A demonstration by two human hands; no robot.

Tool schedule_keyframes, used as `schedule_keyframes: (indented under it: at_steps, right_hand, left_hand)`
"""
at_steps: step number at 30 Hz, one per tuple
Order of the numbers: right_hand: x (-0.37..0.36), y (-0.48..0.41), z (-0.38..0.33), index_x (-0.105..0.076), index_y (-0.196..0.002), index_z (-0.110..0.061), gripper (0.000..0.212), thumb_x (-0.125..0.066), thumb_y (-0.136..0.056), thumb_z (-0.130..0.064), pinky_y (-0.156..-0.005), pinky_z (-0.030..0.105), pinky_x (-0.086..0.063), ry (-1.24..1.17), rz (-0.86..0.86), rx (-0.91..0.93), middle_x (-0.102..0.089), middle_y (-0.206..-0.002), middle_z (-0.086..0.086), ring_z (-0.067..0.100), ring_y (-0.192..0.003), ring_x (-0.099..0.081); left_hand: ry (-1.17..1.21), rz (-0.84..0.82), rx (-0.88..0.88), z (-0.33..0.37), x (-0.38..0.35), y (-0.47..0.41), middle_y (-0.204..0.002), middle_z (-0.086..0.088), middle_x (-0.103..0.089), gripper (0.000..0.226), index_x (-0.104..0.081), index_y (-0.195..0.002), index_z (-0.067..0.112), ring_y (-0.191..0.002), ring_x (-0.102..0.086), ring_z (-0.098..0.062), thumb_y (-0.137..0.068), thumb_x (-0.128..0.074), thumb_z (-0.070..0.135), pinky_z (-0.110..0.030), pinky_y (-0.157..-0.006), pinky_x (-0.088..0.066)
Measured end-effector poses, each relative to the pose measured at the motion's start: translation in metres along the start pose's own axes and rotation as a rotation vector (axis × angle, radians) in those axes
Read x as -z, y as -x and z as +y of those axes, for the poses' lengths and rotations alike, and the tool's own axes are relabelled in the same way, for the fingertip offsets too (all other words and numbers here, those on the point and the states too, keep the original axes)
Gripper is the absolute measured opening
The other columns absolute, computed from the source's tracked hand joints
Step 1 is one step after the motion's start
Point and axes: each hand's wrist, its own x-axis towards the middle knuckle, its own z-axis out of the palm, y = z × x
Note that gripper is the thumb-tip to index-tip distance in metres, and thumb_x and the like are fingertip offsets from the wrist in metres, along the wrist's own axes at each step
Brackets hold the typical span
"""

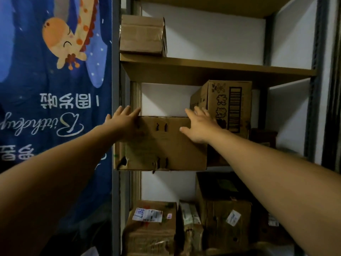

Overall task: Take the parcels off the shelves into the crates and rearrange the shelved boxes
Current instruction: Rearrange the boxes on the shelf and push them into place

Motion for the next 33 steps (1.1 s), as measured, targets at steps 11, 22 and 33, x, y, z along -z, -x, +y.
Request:
schedule_keyframes:
  at_steps: [11, 22, 33]
  right_hand:
    - [-0.017, -0.015, 0.016, -0.031, -0.135, -0.023, 0.075, -0.062, -0.078, -0.06, -0.098, 0.049, -0.04, 0.016, 0.099, 0.119, -0.032, -0.139, 0.005, 0.031, -0.13, -0.029]
    - [-0.025, 0.032, 0.015, -0.044, -0.114, -0.024, 0.04, -0.037, -0.093, -0.057, -0.098, 0.046, -0.037, -0.239, 0.133, 0.014, -0.03, -0.139, 0.006, 0.031, -0.135, -0.022]
    - [-0.03, 0.065, 0.015, -0.009, -0.15, -0.036, 0.094, -0.063, -0.078, -0.06, -0.11, 0.048, -0.028, -0.451, -0.073, -0.257, 0.012, -0.159, 0.002, 0.036, -0.144, -0.01]
  left_hand:
    - [0.047, 0.159, 0.059, 0.01, -0.019, 0.012, -0.139, -0.004, -0.035, 0.072, -0.032, -0.14, 0.031, -0.133, -0.022, -0.033, -0.079, -0.065, 0.052, -0.05, -0.105, -0.032]
    - [0.048, 0.144, 0.052, 0.007, -0.015, 0.048, -0.132, 0.0, -0.037, 0.048, -0.045, -0.121, 0.038, -0.123, -0.029, -0.029, -0.088, -0.019, 0.062, -0.051, -0.095, -0.039]
    - [0.512, -0.01, 0.258, 0.009, -0.024, 0.079, -0.157, -0.002, 0.007, 0.089, -0.009, -0.148, 0.04, -0.134, -0.028, -0.038, -0.078, -0.062, 0.058, -0.046, -0.1, -0.04]
